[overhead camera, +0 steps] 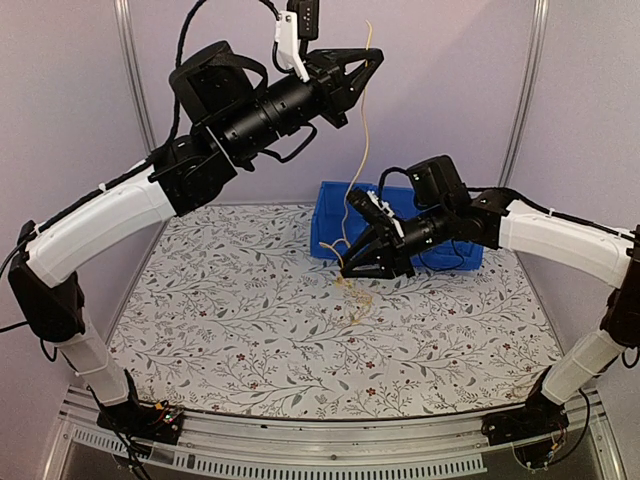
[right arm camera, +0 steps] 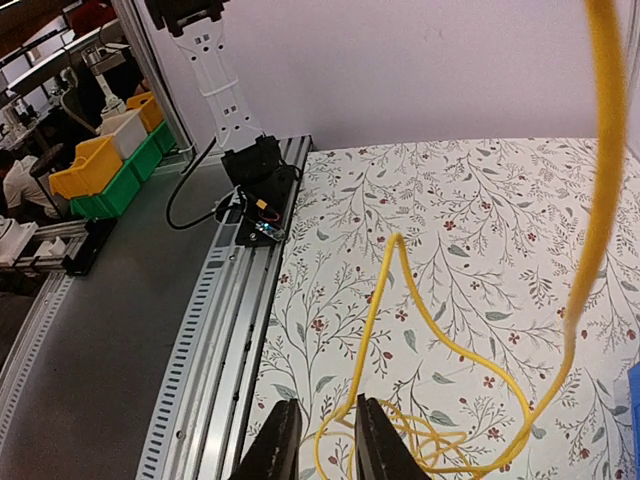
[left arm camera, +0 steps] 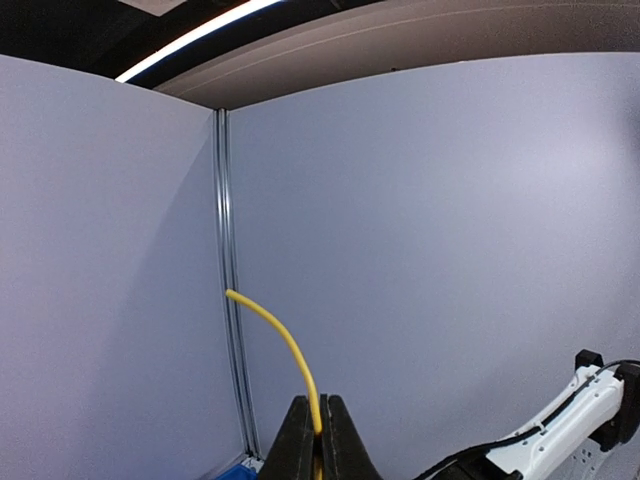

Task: Untangle the cables

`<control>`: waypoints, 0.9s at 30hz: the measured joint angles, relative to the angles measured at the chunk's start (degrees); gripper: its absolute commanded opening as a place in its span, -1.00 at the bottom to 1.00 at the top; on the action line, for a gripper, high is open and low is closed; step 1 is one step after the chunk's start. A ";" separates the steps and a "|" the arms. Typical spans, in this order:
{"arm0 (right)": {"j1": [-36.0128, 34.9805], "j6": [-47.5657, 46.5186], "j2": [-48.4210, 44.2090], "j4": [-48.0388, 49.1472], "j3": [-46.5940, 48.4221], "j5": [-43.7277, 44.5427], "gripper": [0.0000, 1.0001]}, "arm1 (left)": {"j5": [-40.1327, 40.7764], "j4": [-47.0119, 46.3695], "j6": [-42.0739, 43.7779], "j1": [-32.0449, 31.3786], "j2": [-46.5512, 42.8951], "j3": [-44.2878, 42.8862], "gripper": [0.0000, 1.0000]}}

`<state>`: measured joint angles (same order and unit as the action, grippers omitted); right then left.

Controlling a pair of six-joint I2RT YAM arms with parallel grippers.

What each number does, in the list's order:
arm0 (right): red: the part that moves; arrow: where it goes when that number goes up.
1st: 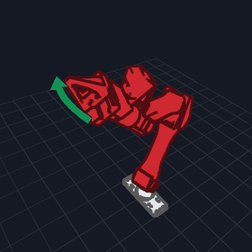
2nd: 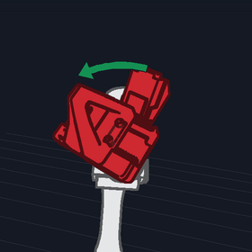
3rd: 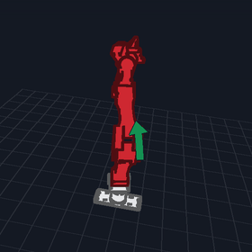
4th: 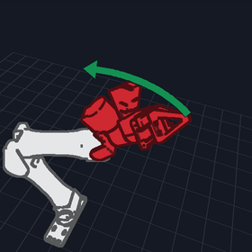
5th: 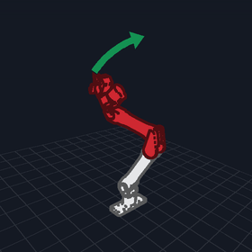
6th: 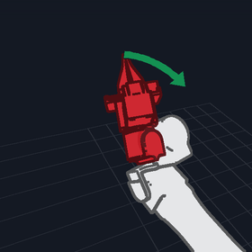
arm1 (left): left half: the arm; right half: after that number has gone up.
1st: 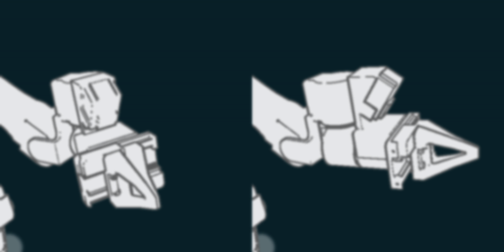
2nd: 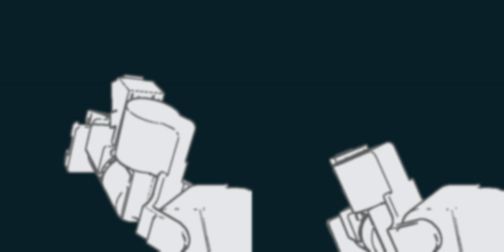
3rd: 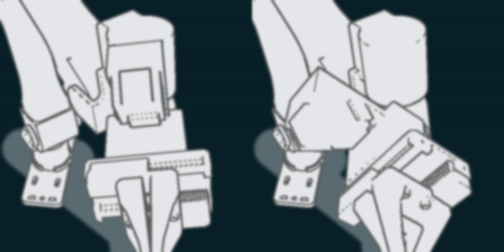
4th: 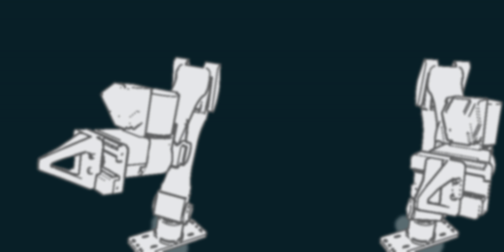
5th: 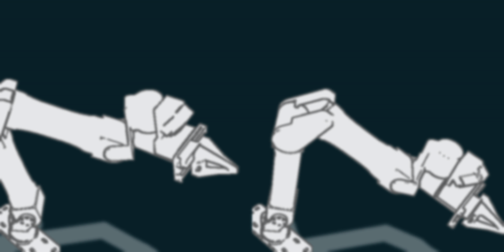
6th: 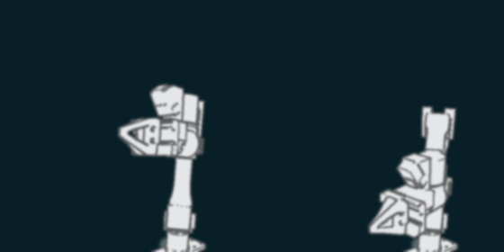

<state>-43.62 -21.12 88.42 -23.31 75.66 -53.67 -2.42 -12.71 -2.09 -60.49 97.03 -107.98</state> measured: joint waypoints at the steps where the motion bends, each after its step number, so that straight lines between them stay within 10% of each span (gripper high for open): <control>1: 0.04 0.79 0.22 0.50 0.15 1.09 -0.73 | 0.24 -0.04 0.20 0.00 0.00 0.00 -1.00; 4: 0.20 2.73 0.72 1.99 0.22 3.96 -1.00 | 0.81 -0.11 0.70 -0.04 0.00 0.00 -1.00; 13: 0.46 2.21 0.61 5.29 -6.73 9.55 -1.00 | 2.80 -0.13 3.76 -0.15 0.00 -1.20 -1.00; 21: 3.69 0.50 -1.68 2.49 -9.07 11.65 -0.33 | 3.52 -1.11 4.90 -0.15 -0.02 -2.36 -1.00; 27: 5.38 -1.20 -5.95 -2.51 -1.75 12.07 -0.18 | 3.56 -1.70 4.79 -0.17 -0.02 0.61 -1.00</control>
<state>-38.24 -22.33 82.48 -25.82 73.91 -41.60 1.15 -14.41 2.70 -60.66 97.01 -107.37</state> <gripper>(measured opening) 0.388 0.000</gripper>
